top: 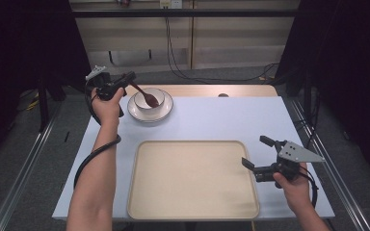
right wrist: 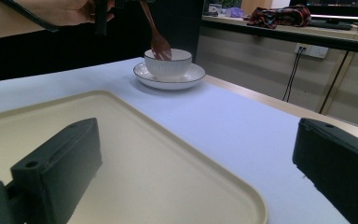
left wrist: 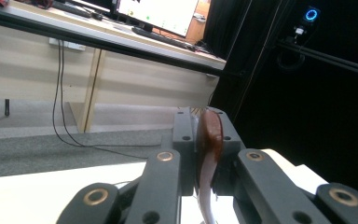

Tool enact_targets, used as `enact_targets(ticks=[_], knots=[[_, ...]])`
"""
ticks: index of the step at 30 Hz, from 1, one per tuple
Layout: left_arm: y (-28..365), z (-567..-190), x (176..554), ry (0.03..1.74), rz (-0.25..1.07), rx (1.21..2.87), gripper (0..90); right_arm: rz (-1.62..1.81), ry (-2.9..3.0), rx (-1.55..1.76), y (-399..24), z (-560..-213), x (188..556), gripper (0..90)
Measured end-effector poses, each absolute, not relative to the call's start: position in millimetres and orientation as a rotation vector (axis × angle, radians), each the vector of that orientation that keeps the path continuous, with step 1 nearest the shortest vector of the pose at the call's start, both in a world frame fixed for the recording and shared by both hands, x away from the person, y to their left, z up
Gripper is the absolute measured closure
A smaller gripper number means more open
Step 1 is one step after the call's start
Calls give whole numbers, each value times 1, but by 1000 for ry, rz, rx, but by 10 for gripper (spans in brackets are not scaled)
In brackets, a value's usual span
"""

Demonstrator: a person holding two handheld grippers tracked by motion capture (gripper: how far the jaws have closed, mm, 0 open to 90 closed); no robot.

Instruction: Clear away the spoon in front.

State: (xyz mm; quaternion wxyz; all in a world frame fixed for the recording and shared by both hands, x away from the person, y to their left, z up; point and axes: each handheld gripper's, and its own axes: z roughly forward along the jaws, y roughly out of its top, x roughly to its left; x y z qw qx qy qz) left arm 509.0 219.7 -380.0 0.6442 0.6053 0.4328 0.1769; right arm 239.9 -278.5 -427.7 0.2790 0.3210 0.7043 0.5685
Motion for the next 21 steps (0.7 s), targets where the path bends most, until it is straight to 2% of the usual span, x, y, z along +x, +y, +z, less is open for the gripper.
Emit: enact_targets(ticks=[10, 21], knots=[[227, -362, 503, 958, 364, 1379, 834, 1526, 1897, 858, -278, -428, 240, 8], [228, -349, 493, 909, 307, 1455, 834, 1526, 1900, 855, -276, -428, 240, 9]])
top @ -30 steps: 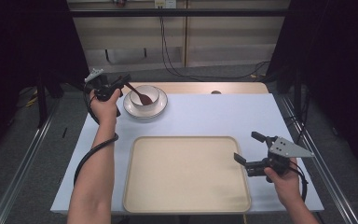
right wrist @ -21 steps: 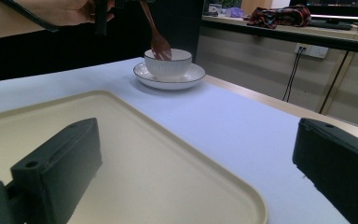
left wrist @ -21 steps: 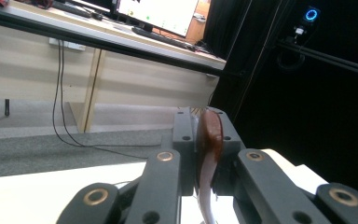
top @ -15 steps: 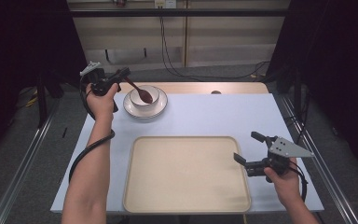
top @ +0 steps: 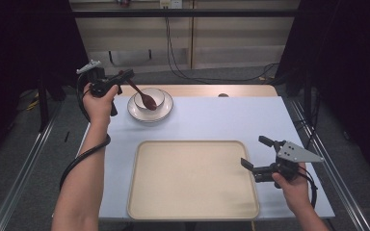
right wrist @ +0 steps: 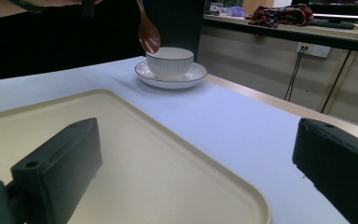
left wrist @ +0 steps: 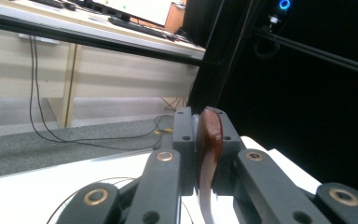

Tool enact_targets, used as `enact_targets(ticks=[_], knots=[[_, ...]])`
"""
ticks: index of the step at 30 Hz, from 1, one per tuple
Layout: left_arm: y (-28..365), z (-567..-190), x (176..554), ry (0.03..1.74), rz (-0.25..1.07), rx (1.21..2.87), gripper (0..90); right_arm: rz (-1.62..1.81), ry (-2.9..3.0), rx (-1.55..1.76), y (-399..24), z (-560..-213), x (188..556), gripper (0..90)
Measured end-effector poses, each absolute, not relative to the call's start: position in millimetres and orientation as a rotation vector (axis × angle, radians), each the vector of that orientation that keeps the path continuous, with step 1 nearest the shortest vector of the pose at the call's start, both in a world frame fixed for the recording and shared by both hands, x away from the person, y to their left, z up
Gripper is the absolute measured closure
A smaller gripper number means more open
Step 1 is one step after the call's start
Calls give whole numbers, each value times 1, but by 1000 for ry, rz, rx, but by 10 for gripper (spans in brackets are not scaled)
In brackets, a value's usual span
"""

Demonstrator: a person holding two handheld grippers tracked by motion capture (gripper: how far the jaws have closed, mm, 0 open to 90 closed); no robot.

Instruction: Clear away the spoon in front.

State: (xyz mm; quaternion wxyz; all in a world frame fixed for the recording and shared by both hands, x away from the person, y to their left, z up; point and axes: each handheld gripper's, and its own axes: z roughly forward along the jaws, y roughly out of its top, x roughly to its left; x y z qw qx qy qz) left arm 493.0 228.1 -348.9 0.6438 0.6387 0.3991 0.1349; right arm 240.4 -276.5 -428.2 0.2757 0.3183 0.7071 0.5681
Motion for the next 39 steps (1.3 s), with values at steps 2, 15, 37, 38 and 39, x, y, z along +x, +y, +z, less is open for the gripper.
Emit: enact_targets(ticks=[2, 15, 37, 38, 39], knots=[[228, -348, 492, 905, 304, 1460, 834, 1528, 1899, 853, -276, -428, 241, 9], [224, -343, 478, 847, 238, 1521, 833, 1521, 1902, 857, -275, -429, 240, 9], [207, -347, 454, 735, 147, 1605, 833, 1518, 1918, 850, -274, -430, 241, 9], [207, -347, 452, 732, 141, 1607, 834, 1517, 1922, 848, -274, -430, 241, 9], [205, -347, 450, 722, 124, 1614, 834, 1516, 1921, 848, -274, -430, 241, 9]])
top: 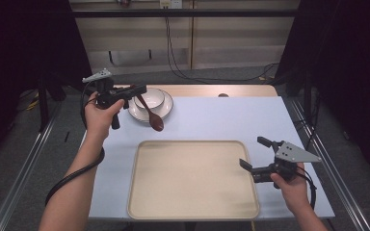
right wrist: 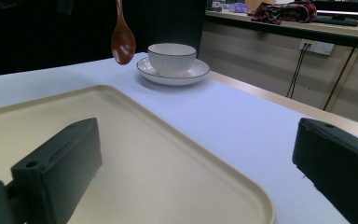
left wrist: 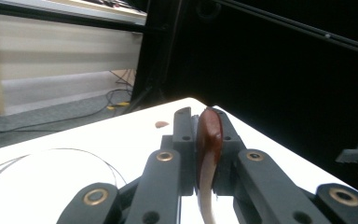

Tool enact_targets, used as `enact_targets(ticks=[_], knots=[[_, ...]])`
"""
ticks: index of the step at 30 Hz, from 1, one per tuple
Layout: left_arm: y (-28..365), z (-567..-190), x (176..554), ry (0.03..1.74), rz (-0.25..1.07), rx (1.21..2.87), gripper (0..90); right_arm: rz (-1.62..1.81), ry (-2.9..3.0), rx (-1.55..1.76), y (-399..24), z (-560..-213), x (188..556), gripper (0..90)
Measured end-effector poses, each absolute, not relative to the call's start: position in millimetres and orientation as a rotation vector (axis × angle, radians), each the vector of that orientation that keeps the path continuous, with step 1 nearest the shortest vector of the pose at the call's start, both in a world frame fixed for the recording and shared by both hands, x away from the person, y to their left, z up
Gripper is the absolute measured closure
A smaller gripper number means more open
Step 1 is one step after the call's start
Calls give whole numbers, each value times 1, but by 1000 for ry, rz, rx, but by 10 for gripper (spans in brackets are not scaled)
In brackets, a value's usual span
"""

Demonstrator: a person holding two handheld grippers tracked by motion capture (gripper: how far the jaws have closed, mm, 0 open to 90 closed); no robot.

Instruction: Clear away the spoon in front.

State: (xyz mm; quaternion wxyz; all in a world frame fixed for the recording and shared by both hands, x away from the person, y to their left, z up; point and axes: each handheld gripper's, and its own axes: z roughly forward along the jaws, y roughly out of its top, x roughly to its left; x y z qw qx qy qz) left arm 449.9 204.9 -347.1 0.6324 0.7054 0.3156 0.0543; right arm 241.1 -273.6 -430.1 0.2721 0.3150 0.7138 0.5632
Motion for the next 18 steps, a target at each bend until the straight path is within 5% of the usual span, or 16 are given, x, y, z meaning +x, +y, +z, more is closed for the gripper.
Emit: enact_targets(ticks=[18], knots=[[188, -347, 426, 634, 46, 1647, 833, 1511, 1917, 854, -273, -430, 241, 9]])
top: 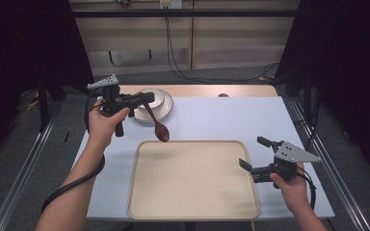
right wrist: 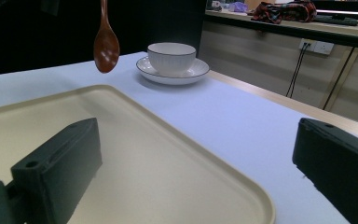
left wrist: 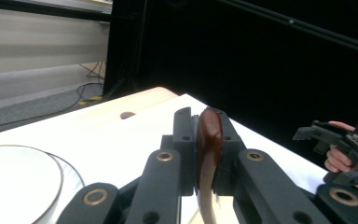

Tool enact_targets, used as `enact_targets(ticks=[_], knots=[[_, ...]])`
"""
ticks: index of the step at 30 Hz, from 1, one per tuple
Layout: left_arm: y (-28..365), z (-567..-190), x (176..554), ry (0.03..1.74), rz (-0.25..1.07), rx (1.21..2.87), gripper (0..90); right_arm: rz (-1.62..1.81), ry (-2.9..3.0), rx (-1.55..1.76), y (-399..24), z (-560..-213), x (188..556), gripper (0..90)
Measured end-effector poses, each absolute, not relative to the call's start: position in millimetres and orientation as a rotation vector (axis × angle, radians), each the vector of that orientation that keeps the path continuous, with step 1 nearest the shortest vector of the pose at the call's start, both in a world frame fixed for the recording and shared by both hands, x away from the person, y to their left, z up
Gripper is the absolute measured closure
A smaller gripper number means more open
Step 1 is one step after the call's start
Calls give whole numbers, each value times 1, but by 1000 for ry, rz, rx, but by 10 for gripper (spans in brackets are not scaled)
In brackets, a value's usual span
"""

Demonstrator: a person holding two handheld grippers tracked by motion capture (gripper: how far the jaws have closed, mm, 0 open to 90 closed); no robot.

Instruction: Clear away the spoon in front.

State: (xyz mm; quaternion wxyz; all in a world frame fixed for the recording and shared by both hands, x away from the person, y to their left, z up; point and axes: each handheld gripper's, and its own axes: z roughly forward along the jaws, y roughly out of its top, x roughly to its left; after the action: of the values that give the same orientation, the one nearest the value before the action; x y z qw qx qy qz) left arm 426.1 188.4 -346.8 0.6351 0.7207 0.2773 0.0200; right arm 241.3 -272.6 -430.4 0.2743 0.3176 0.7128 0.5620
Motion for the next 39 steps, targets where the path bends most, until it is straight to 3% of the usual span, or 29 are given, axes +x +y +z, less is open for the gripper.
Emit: enact_targets(ticks=[39], knots=[[173, -370, 388, 551, -101, 1705, 832, 1509, 1961, 843, -271, -431, 241, 9]])
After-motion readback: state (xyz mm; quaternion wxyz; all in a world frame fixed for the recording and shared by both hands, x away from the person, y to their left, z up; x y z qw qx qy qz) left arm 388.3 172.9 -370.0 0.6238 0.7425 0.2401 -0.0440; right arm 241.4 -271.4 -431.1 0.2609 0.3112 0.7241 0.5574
